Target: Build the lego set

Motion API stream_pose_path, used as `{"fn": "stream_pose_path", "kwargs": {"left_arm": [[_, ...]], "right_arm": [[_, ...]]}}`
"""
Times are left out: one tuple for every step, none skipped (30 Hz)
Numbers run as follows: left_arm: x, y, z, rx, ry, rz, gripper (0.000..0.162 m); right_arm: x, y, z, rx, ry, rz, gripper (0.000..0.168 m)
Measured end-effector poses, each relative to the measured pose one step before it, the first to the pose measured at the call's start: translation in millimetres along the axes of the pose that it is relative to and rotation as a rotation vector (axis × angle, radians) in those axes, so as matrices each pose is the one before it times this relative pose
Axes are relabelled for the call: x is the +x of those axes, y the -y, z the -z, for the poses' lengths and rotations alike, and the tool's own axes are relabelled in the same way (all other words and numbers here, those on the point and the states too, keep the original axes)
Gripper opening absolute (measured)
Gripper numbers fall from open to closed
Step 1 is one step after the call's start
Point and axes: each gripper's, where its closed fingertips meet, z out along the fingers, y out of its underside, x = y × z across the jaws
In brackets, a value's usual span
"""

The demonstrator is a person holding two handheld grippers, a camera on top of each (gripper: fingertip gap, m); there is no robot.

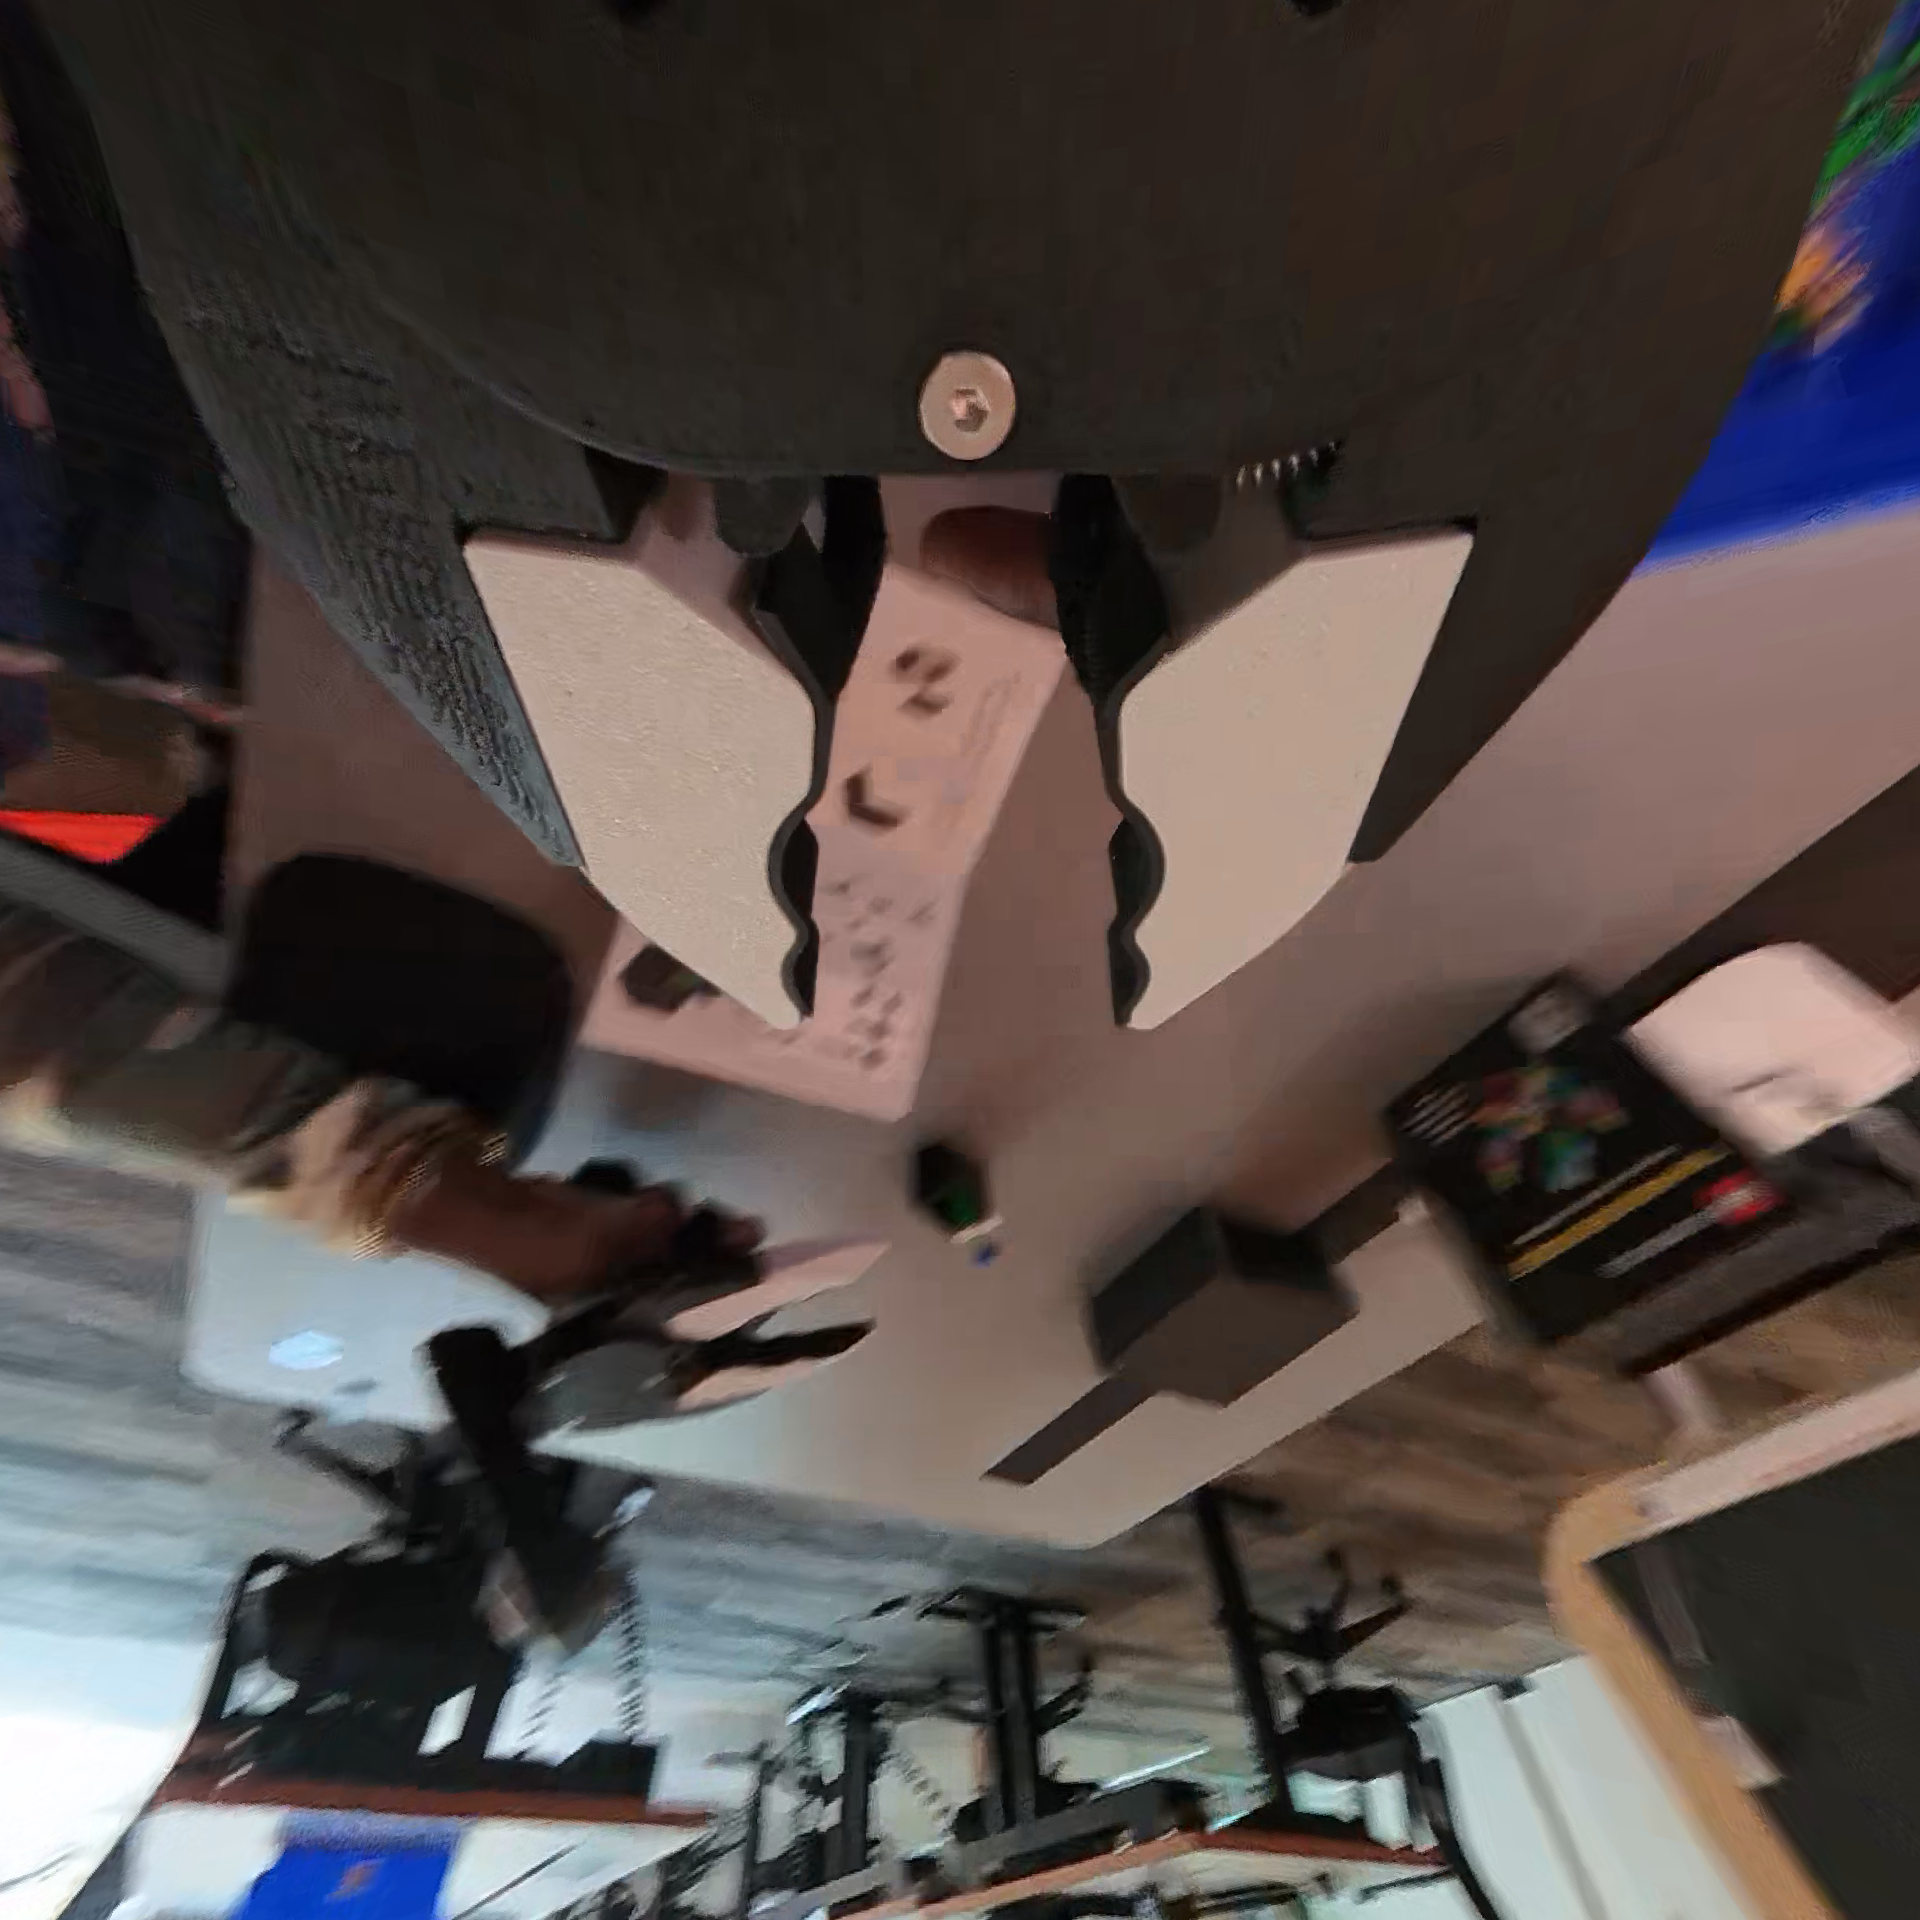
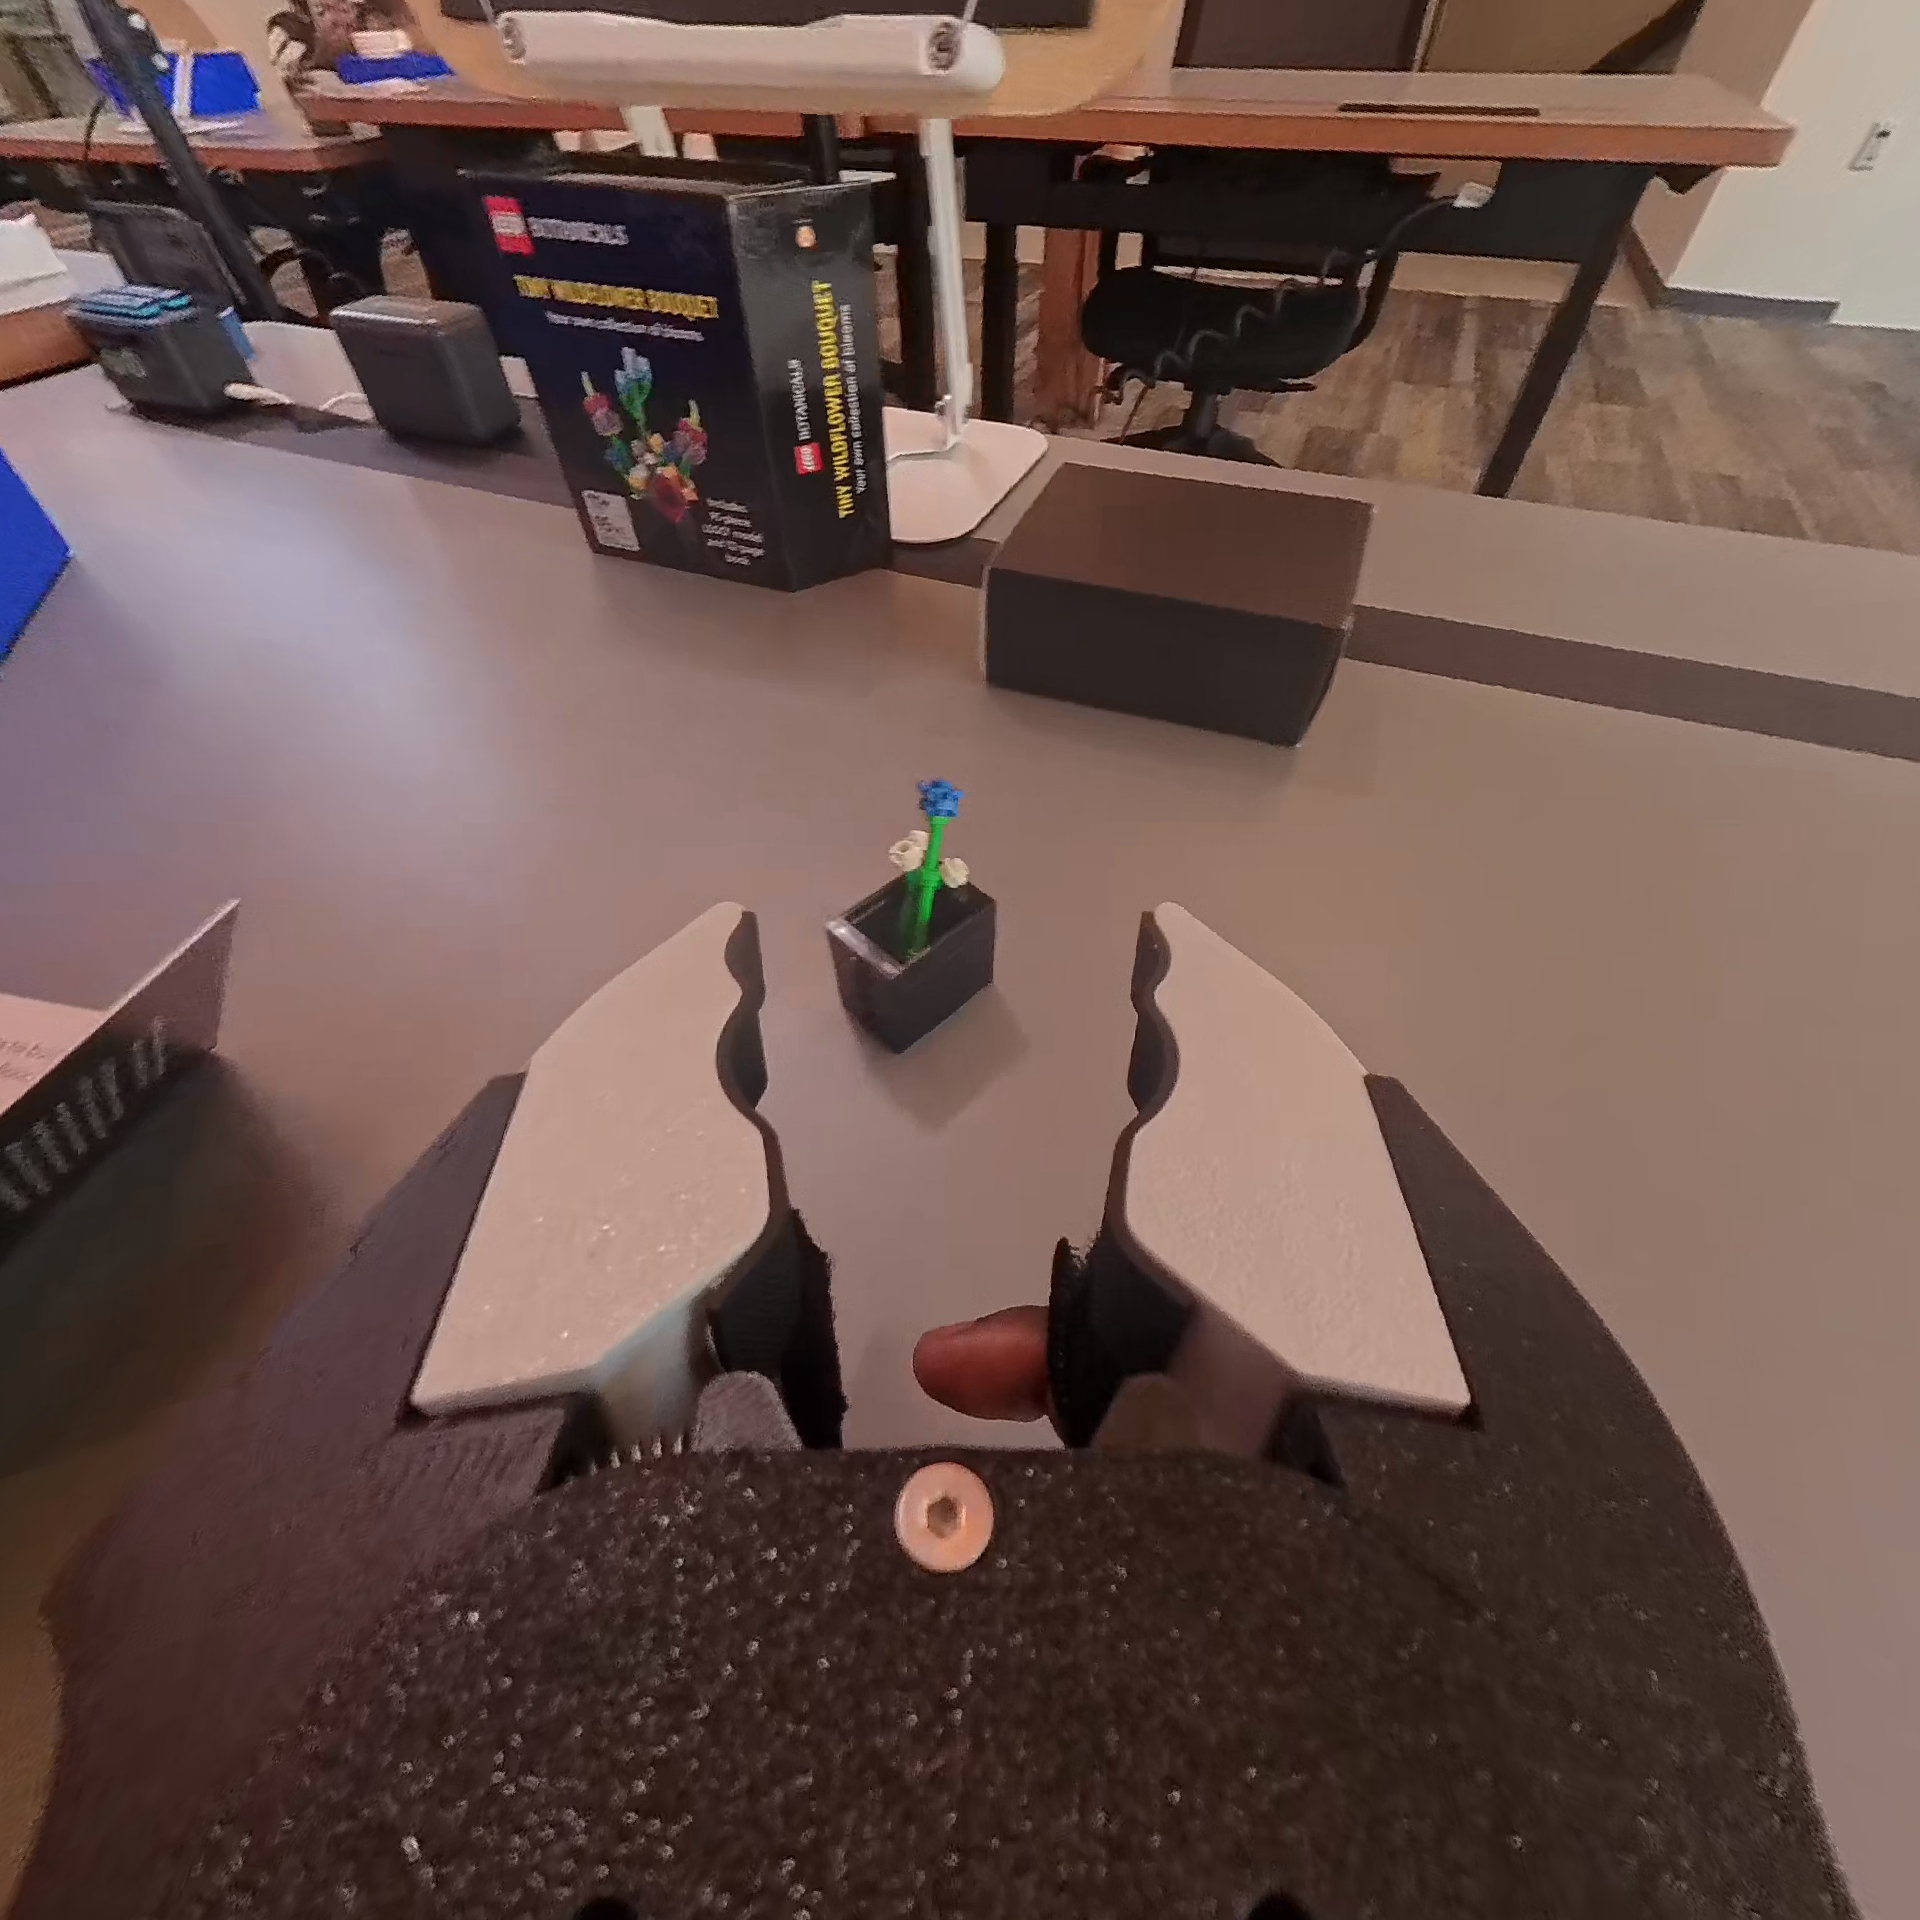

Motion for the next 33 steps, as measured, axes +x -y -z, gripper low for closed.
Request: {"fn": "stream_pose_path", "kwargs": {"left_arm": [[-24.25, -12.79, 19.13, -0.0417, 0.0786, -0.0228, 0.053], [-26.42, -14.49, 16.50, -0.0543, 0.0801, -0.0193, 0.049], [-27.70, -15.94, 13.30, -0.0624, 0.0750, -0.0113, 0.041], [-25.52, -17.64, 9.16, -0.0702, 0.0514, -0.0084, 0.032], [-19.53, -19.98, 4.81, -0.0814, 0.0079, -0.0025, 0.023], [-13.94, -20.56, 1.16, -0.0893, -0.0262, 0.0112, 0.019], [-13.41, -17.78, -1.76, -0.0777, -0.0194, 0.0208, 0.015], [-14.39, -14.17, -4.10, -0.0593, -0.0005, 0.0141, 0.014], [-11.84, -11.88, -5.81, -0.0506, -0.0061, 0.0018, 0.014], [-8.61, -9.69, -6.80, -0.0438, -0.0171, 0.0009, 0.013], [-8.13, -7.76, -7.24, -0.0398, -0.0112, 0.0051, 0.014], [-8.65, -7.43, -7.09, -0.0456, 0.0018, -0.0005, 0.015], [-8.09, -7.85, -6.70, -0.0541, 0.0059, -0.0132, 0.020], [-5.99, -6.37, -6.27, -0.0473, -0.0017, -0.0182, 0.024], [-3.45, -3.41, -5.65, -0.0293, -0.0136, -0.0170, 0.024], [-2.02, -1.45, -4.52, -0.0163, -0.0186, -0.0170, 0.025], [-2.12, 0.13, -3.45, -0.0078, -0.0127, -0.0149, 0.025], [-1.67, 1.96, -2.41, 0.0026, -0.0093, -0.0146, 0.026], [0.39, 3.69, -1.65, 0.0144, -0.0159, -0.0160, 0.027], [2.43, 4.82, -1.36, 0.0210, -0.0213, -0.0123, 0.027], [3.37, 4.65, -1.32, 0.0178, -0.0188, -0.0079, 0.028], [3.17, 3.82, -1.44, 0.0117, -0.0104, -0.0081, 0.029], [2.66, 3.47, -2.14, 0.0101, -0.0007, -0.0103, 0.029], [2.82, 3.59, -2.73, 0.0114, 0.0021, -0.0114, 0.029], [4.17, 4.31, -2.84, 0.0149, -0.0038, -0.0112, 0.029], [5.17, 5.27, -3.03, 0.0205, -0.0099, -0.0100, 0.028], [4.38, 5.81, -3.31, 0.0244, -0.0069, -0.0108, 0.026], [1.85, 5.58, -3.69, 0.0232, 0.0044, -0.0120, 0.024], [-1.47, 4.16, -4.02, 0.0135, 0.0173, -0.0110, 0.022], [-4.46, 1.71, -4.51, -0.0016, 0.0267, -0.0087, 0.018], [-5.41, -0.94, -4.95, -0.0166, 0.0244, -0.0093, 0.015], [-4.45, -2.86, -5.09, -0.0253, 0.0131, -0.0121, 0.013], [-2.57, -3.55, -5.07, -0.0262, -0.0034, -0.0123, 0.012]], "right_arm": [[-4.17, 0.77, -0.21, 0.0002, 0.0135, 0.0097, 0.069], [-3.65, 0.33, -0.26, -0.0013, 0.0122, 0.0113, 0.068], [-2.67, -0.14, -0.21, -0.0038, 0.0088, 0.0123, 0.068], [-1.52, -0.44, -0.08, -0.0055, 0.0033, 0.0114, 0.067], [-0.71, -0.41, -0.04, -0.0052, 0.0000, 0.0098, 0.067], [-0.11, -0.39, -0.20, -0.0036, -0.0013, 0.0078, 0.067], [0.02, -0.48, -0.24, -0.0025, -0.0007, 0.0050, 0.066], [-0.23, -0.79, -0.44, -0.0029, 0.0012, 0.0015, 0.066], [-0.42, -1.01, -0.64, -0.0036, 0.0038, -0.0014, 0.065], [-0.42, -1.12, -0.71, -0.0038, 0.0040, -0.0022, 0.065], [-0.29, -1.53, -0.87, -0.0053, 0.0027, -0.0013, 0.064], [0.08, -1.84, -0.89, -0.0073, 0.0007, -0.0003, 0.064], [0.11, -1.79, -0.79, -0.0077, 0.0003, 0.0006, 0.064], [-0.10, -1.28, -0.63, -0.0063, 0.0019, 0.0008, 0.064], [-0.41, -0.71, -0.50, -0.0036, 0.0025, 0.0005, 0.063], [-0.69, -0.19, -0.22, -0.0007, 0.0036, 0.0002, 0.063], [-1.92, 0.63, 0.00, 0.0038, 0.0101, 0.0027, 0.063], [-3.01, 1.61, 0.15, 0.0084, 0.0153, 0.0055, 0.063], [-4.30, 2.48, 0.80, 0.0075, 0.0195, 0.0072, 0.064], [-5.42, 3.91, 1.67, 0.0105, 0.0210, 0.0124, 0.064], [-5.36, 4.91, 1.96, 0.0162, 0.0135, 0.0186, 0.063], [-5.70, 5.48, 1.87, 0.0206, 0.0125, 0.0283, 0.063], [-4.59, 4.52, 1.43, 0.0179, 0.0050, 0.0347, 0.061], [-3.11, 2.68, 0.33, 0.0098, -0.0014, 0.0345, 0.060], [-2.19, 0.82, -0.51, 0.0010, -0.0023, 0.0275, 0.058], [-2.17, -0.17, -1.04, -0.0048, 0.0039, 0.0155, 0.058], [-3.27, 0.20, -1.10, -0.0011, 0.0125, 0.0088, 0.058], [-4.31, 0.80, -1.18, 0.0047, 0.0187, 0.0081, 0.057], [-3.93, 0.49, -1.29, 0.0044, 0.0163, 0.0096, 0.057], [-3.00, -0.49, -1.32, -0.0022, 0.0095, 0.0124, 0.056], [-1.88, -1.59, -1.31, -0.0102, 0.0044, 0.0150, 0.056], [-0.72, -2.21, -1.02, -0.0149, -0.0013, 0.0151, 0.056], [0.19, -2.18, -0.58, -0.0135, -0.0052, 0.0131, 0.056]]}}
